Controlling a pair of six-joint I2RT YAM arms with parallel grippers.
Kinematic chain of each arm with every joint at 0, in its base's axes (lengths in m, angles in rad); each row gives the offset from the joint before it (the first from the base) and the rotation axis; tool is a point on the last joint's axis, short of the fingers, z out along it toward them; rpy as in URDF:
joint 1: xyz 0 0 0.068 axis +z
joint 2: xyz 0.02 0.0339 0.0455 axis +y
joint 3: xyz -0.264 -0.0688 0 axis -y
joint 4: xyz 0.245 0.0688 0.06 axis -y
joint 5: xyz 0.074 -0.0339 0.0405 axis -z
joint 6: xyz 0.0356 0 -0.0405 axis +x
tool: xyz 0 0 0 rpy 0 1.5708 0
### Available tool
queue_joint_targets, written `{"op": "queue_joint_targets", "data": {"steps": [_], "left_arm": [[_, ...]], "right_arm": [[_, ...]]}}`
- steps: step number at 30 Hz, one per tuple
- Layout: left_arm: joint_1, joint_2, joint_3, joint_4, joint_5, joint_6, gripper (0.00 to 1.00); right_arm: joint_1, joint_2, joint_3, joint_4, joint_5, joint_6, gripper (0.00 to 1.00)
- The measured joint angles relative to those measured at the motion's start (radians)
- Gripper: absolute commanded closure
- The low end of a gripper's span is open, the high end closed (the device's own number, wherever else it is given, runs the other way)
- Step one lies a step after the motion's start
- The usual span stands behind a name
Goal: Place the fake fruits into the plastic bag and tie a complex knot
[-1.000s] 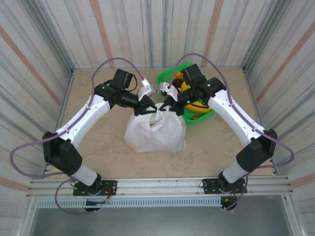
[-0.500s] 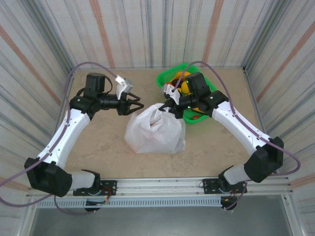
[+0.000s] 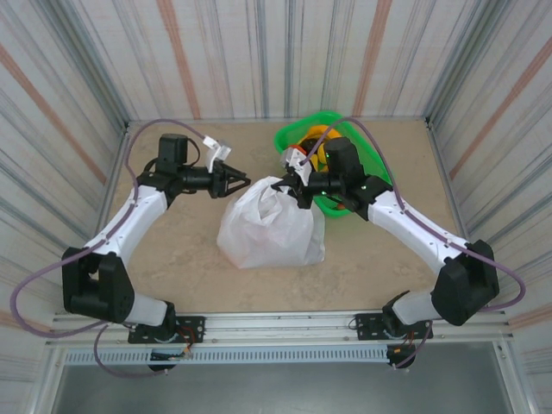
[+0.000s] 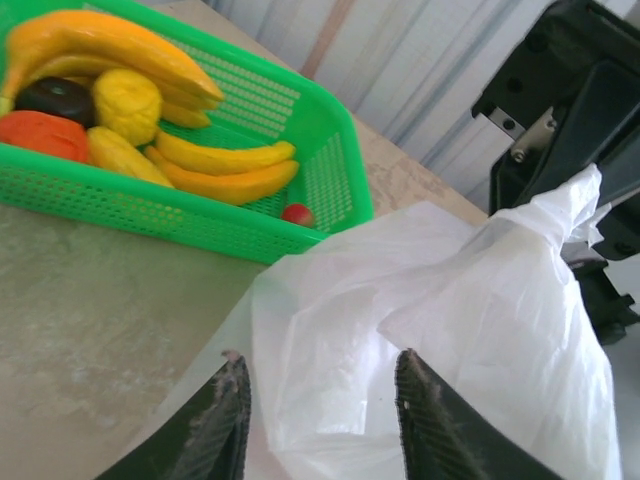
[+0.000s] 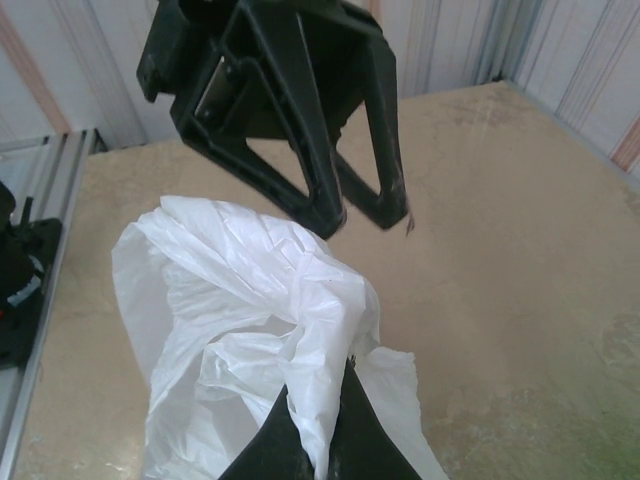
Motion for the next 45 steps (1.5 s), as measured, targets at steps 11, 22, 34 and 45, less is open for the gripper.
{"op": "queue_joint_targets", "data": {"steps": [11, 22, 34, 45], "left_arm": [[-0.049, 0.129, 0.000, 0.022, 0.118, 0.018, 0.70], [-0.083, 0.128, -0.012, 0.045, 0.234, 0.058, 0.67], [-0.090, 0.128, -0.012, 0.048, 0.276, 0.069, 0.53], [-0.104, 0.132, -0.012, 0.048, 0.265, 0.068, 0.59]], "right_arm": [[0.000, -0.013, -0.019, 0.053, 0.017, 0.021, 1.00], [-0.024, -0.026, -0.063, 0.092, 0.066, 0.047, 1.00], [-0.024, -0.026, -0.075, 0.113, 0.087, 0.048, 1.00], [-0.017, -0.023, -0.084, 0.171, 0.051, 0.107, 1.00]]}}
